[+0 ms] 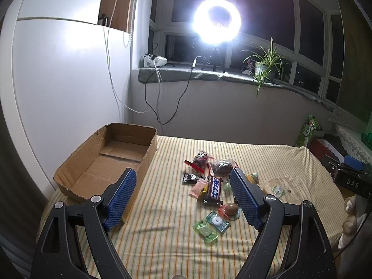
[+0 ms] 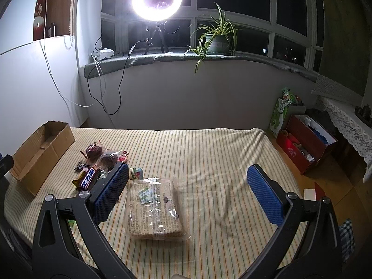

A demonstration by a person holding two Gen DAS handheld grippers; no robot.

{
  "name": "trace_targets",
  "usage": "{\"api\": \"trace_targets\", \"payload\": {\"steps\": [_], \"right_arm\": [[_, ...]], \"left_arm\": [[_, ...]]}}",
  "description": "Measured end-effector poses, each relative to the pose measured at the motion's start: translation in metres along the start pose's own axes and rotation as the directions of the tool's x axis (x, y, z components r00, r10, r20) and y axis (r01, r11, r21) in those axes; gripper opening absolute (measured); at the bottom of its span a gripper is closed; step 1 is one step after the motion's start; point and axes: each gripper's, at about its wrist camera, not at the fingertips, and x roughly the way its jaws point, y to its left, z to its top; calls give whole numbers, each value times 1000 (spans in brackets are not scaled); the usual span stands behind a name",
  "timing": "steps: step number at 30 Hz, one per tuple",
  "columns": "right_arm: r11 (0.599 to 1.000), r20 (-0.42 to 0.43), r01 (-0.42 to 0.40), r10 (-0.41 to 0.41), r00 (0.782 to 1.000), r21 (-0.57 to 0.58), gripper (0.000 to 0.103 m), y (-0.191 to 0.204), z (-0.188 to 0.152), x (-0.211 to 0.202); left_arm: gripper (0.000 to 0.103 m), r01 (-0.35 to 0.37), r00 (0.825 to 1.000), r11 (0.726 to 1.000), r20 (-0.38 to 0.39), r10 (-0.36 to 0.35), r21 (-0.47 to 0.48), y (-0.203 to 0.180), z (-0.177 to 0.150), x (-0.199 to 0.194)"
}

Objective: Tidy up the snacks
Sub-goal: 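Move the right tool to the bread loaf and close on it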

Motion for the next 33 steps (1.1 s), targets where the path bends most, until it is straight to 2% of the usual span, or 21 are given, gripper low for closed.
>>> {"api": "trace_targets", "payload": {"steps": [13,16,19,21,24,28,31,33], "right_arm": [[999,-55,-34,34,998,7,103,-9,-3,20],[997,-91,-77,79,993,20,96,-13,-4,28],[988,-150,-143,150,977,55,89,-20,-10,43],[981,-191,-180,192,963,79,78,-22,-13,53],[960,-261,-251,276,925,124,66,-27,-20,71],[940,-314,-302,339,887,160,64,-28,-29,86],[923,-347,-335,383,856,192,62,-28,-35,95],[919,-363,-343,393,845,197,60,-28,-36,97]], "left_arm": [[82,52,997,999,-57,-52,1,-11,-5,17],[82,103,990,995,-98,-104,-16,-17,-8,27],[81,163,976,986,-142,-164,-23,-27,-14,39],[78,222,957,974,-180,-226,-45,-36,-19,48],[72,305,914,947,-247,-321,-101,-47,-26,66],[65,371,871,921,-300,-389,-118,-68,-34,85],[65,415,824,893,-344,-450,-173,-78,-39,98],[63,429,806,886,-367,-464,-178,-85,-42,104]]}}
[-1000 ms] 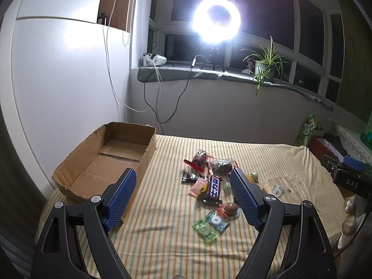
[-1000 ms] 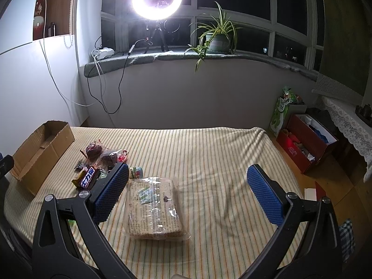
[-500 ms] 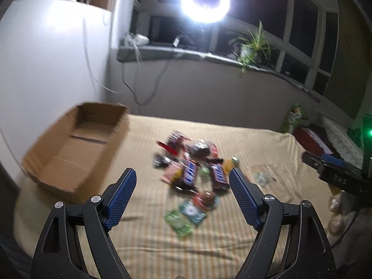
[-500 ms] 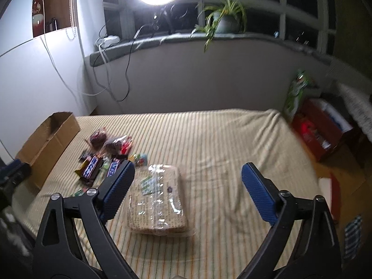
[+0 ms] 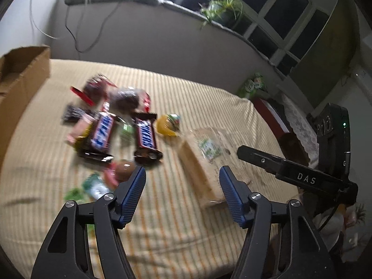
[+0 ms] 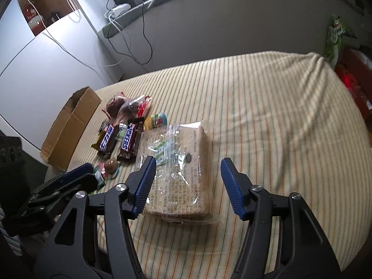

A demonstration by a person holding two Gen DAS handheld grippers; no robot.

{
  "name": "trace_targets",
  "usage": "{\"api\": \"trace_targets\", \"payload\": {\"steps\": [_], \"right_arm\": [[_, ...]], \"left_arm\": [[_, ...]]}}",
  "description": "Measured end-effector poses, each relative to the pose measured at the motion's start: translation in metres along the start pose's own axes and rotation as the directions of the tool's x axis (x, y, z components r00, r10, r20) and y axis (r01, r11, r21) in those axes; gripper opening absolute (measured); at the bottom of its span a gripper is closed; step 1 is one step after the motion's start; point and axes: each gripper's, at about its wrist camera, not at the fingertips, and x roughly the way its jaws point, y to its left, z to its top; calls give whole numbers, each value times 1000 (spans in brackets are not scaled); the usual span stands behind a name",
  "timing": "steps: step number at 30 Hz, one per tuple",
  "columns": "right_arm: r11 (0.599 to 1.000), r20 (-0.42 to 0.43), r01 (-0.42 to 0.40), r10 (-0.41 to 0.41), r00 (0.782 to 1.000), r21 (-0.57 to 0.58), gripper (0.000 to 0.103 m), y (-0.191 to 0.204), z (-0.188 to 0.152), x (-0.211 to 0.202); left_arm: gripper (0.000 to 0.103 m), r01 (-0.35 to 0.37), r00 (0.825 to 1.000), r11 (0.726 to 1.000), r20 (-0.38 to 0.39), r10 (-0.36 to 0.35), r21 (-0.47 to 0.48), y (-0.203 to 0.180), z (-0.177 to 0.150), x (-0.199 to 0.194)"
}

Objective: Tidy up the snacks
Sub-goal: 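Move the right tool to the bread loaf and close on it, then carry the bread loaf with the right tool into the cardboard box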

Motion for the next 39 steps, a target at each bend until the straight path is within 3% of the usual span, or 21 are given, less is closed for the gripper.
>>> {"api": "trace_targets", "payload": {"steps": [11,22,24,32,39], "right_arm": [[994,-111,-89,95,989,58,60,-12,1,26],[984,-143,-147,160,977,97,60,-19,1,37],[984,-146,-151,163,976,91,58,-17,1,37],[985,-152,-157,167,974,78,55,-6,2,38],[984,-141,-174,177,974,34,55,19,9,33]], "left_arm": [[61,65,991,998,-114,-64,0,-10,-2,36],[54,121,975,991,-180,-129,-56,-7,-5,55],[51,138,973,989,-182,-145,-48,-10,-5,54],[50,97,984,995,-152,-94,14,-20,-3,47],[49,70,994,997,-87,-68,20,-11,-1,25]]}}
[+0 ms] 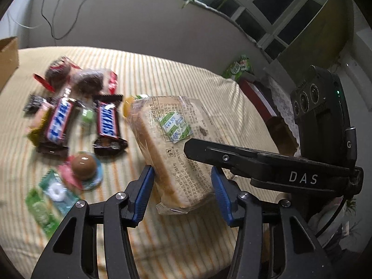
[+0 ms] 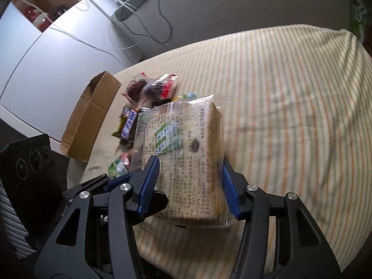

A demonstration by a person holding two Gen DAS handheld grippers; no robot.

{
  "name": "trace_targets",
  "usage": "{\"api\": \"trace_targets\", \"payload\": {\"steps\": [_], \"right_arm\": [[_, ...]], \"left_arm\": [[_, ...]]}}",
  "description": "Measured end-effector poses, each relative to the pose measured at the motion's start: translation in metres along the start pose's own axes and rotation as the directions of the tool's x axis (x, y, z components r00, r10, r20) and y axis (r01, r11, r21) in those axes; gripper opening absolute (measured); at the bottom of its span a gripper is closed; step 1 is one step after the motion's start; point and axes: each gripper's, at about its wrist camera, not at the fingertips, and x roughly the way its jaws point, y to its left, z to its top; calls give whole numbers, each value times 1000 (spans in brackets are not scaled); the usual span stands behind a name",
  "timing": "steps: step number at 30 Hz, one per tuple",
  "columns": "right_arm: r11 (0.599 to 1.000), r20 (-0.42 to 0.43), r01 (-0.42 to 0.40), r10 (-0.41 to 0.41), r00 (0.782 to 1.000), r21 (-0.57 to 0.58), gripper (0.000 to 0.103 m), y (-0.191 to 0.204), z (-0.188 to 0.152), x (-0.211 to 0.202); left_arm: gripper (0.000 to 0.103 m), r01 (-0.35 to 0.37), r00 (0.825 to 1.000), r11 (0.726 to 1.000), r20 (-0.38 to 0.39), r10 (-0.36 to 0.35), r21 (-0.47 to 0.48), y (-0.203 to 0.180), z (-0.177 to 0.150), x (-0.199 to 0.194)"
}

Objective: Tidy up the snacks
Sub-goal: 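Carry the bread loaf with the right tool into the cardboard box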

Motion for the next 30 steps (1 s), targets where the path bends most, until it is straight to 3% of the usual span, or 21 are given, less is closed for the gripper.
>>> {"api": "trace_targets", "payload": {"steps": [13,30], "right_arm": [[989,2,-59,60,998,-133,55,80,24,19],[933,-62,-163,151,987,-320,55,208,55,77]], "left_arm": [[49,-77,985,996,148,84,-54,41,7,-65],[49,-191,924,960,293,246,-205,126,8,-151]]}}
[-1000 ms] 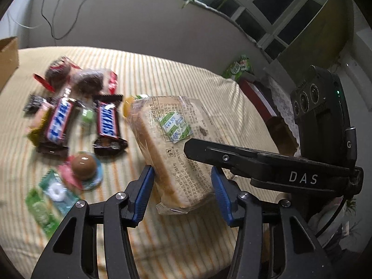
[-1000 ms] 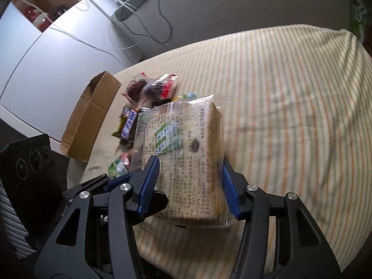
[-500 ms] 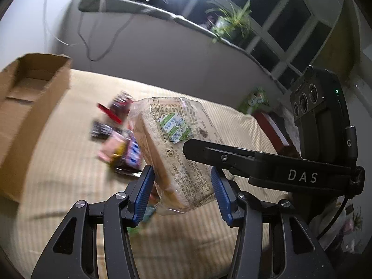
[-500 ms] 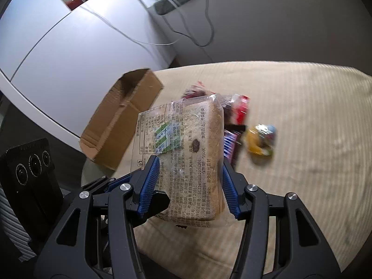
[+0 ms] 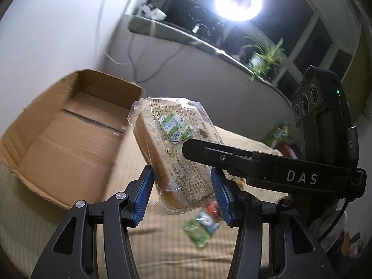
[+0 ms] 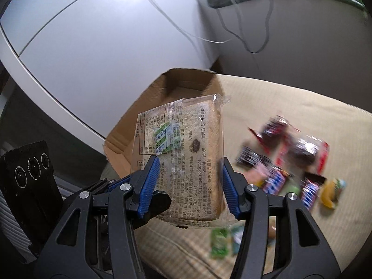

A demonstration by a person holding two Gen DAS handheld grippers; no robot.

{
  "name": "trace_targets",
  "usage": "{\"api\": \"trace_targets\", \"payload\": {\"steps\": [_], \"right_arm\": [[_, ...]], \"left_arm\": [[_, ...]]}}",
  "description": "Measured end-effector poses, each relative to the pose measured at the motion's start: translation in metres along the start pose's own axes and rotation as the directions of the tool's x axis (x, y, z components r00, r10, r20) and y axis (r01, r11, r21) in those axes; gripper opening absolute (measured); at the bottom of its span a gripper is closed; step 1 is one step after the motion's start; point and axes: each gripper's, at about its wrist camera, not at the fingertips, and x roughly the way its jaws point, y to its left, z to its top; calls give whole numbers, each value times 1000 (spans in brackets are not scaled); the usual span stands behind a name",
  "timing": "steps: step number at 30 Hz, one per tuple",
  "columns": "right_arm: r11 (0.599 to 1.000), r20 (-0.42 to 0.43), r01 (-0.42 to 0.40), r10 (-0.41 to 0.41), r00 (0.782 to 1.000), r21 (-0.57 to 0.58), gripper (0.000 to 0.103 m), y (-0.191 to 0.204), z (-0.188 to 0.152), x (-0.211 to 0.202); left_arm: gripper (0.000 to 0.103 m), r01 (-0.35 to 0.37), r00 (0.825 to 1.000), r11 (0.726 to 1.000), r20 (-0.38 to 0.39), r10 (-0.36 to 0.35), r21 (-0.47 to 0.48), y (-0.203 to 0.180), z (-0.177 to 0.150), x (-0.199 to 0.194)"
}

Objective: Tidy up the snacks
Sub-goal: 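Carry the bread loaf with the right tool into the cardboard box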

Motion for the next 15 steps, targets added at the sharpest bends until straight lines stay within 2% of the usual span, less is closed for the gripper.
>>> {"api": "trace_targets", "payload": {"steps": [15], "right_arm": [[991,-68,-83,76,995,-107,55,59,33,68]], "left_arm": [[49,-119,990,988,65,126,-100,71,19,-22]]}}
